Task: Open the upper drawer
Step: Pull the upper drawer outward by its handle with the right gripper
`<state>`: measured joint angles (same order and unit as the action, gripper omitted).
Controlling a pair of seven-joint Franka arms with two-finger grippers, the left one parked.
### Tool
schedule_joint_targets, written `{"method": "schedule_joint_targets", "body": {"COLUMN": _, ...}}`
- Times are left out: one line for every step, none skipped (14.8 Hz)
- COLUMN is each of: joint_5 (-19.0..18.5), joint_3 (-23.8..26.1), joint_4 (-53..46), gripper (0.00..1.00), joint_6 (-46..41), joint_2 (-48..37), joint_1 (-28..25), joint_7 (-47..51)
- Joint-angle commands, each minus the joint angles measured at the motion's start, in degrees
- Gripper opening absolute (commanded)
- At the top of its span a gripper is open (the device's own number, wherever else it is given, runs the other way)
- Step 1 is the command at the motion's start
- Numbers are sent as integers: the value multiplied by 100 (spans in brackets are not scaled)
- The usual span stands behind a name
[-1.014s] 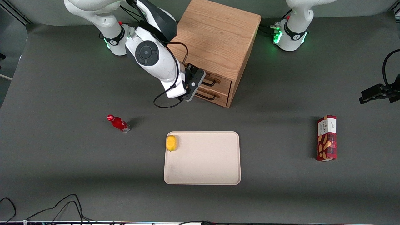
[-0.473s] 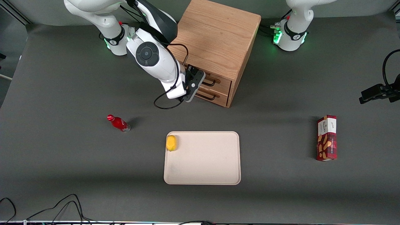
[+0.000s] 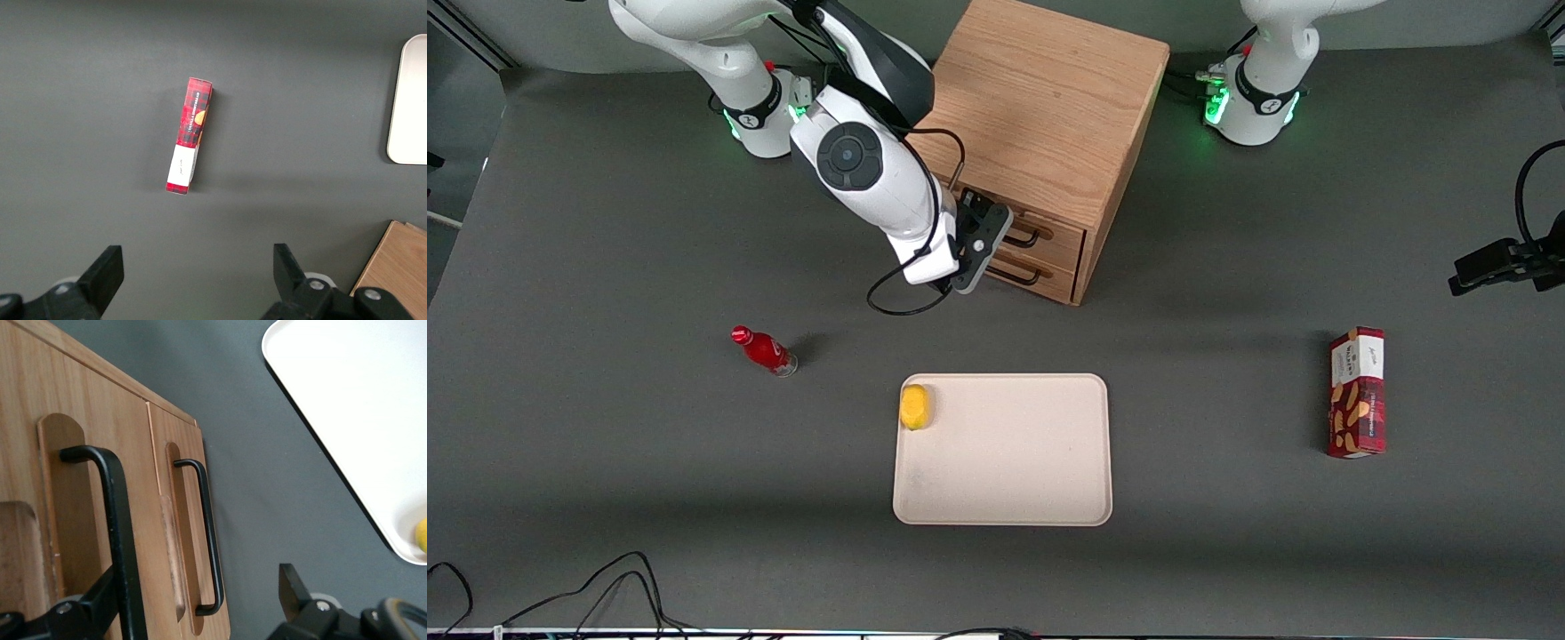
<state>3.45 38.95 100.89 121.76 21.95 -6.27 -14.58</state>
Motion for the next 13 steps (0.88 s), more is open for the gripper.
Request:
{"method": "schedule_joint_targets", "body": {"joint_5": -301, "joint_3": -72, "joint_4": -96, "gripper": 100, "joint_6": 199, "joint_2": 213, "joint_1": -6, "joint_7": 96}}
{"method": "schedule_joint_targets", "body": {"joint_5": -319, "joint_3": -72, "joint_4": -96, "gripper": 100, "joint_6": 199, "joint_2": 222, "joint_1": -6, "joint_7": 96}}
{"method": "schedule_joint_targets", "body": {"joint_5": -415, "joint_3": -72, "joint_4": -96, "gripper": 100, "joint_6": 199, "joint_2": 231, "joint_1": -6, "joint_7": 96}}
{"method": "schedule_joint_targets", "body": {"joint_5": -468, "joint_3": -72, "joint_4": -96, "gripper": 100, "joint_6": 217, "joint_2": 274, "joint_1": 3, "joint_7": 96}}
{"method": "schedule_joint_targets", "body": {"joint_5": -477, "joint_3": -72, "joint_4": -104, "gripper": 100, "joint_6": 252, "joint_2": 292, "joint_1": 3, "joint_7": 96}}
{"method": "schedule_joint_targets", "body": {"joint_5": -486, "joint_3": -72, "joint_4": -104, "gripper": 100, "joint_6": 261, "joint_2": 301, "joint_1": 11, "joint_7": 96}}
{"method": "schedule_joint_targets", "body": {"joint_5": -495, "joint_3": -72, "joint_4": -113, "gripper": 100, "joint_6": 269, "joint_2": 301, "joint_1": 20, "joint_7": 96}}
{"method": "schedule_joint_targets", "body": {"joint_5": -495, "joint_3": -80, "joint_4": -148, "gripper": 100, "joint_6": 270, "joint_2": 318, "joint_1": 29, "joint_7": 96}}
{"method": "schedule_joint_targets", "body": {"joint_5": -495, "joint_3": -81, "joint_4": -174, "gripper": 100, "joint_6": 270, "joint_2": 353, "joint_1": 29, "joint_7": 96}}
{"method": "schedule_joint_targets", "body": {"joint_5": -495, "joint_3": -81, "joint_4": -218, "gripper": 100, "joint_6": 270, "joint_2": 380, "joint_1": 38, "joint_7": 96}}
{"method": "schedule_joint_targets", "body": {"joint_5": -495, "joint_3": -98, "joint_4": -236, "gripper": 100, "joint_6": 270, "joint_2": 415, "joint_1": 47, "joint_7": 96}}
{"method": "schedule_joint_targets", "body": {"joint_5": -495, "joint_3": -150, "joint_4": -297, "gripper": 100, "joint_6": 270, "joint_2": 424, "joint_1": 29, "joint_7": 96}}
{"method": "schedule_joint_targets", "body": {"joint_5": -495, "joint_3": -203, "joint_4": -333, "gripper": 100, "joint_6": 270, "joint_2": 441, "joint_1": 12, "joint_7": 96}}
